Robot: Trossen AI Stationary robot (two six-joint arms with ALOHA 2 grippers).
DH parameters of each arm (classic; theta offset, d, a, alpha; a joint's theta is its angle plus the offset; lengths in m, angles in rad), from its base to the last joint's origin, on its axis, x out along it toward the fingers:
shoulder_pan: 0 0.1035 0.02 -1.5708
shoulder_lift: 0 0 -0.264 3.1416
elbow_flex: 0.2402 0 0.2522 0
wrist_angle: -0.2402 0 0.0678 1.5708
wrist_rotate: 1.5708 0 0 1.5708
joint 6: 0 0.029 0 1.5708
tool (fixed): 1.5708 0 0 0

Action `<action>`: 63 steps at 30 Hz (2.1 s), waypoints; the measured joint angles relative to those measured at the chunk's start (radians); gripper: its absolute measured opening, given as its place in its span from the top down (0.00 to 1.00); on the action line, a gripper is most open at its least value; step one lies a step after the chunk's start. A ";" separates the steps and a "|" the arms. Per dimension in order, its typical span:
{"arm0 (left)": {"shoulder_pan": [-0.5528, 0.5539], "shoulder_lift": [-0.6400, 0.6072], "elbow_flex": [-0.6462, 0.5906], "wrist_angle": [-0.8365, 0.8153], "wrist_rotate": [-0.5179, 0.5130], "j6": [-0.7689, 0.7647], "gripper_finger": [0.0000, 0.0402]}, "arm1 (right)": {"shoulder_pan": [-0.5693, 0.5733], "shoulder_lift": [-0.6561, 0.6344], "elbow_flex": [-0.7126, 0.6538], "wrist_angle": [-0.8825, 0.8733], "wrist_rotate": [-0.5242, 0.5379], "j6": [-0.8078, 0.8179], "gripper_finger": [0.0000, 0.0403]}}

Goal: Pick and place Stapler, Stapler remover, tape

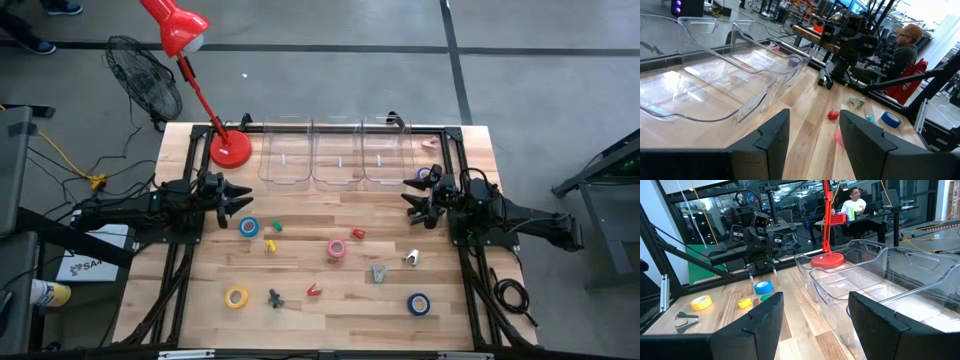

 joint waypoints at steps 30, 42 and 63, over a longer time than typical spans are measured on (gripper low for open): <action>0.000 0.000 0.000 0.000 0.000 0.000 0.58 | 0.000 0.000 0.000 0.001 0.003 0.267 0.46; 0.000 0.000 0.000 0.000 0.000 0.000 0.58 | -0.025 0.123 0.232 -0.311 0.115 0.495 0.46; 0.000 0.000 0.000 0.000 0.000 0.000 0.58 | -0.440 1.010 1.013 -0.982 0.274 0.268 0.46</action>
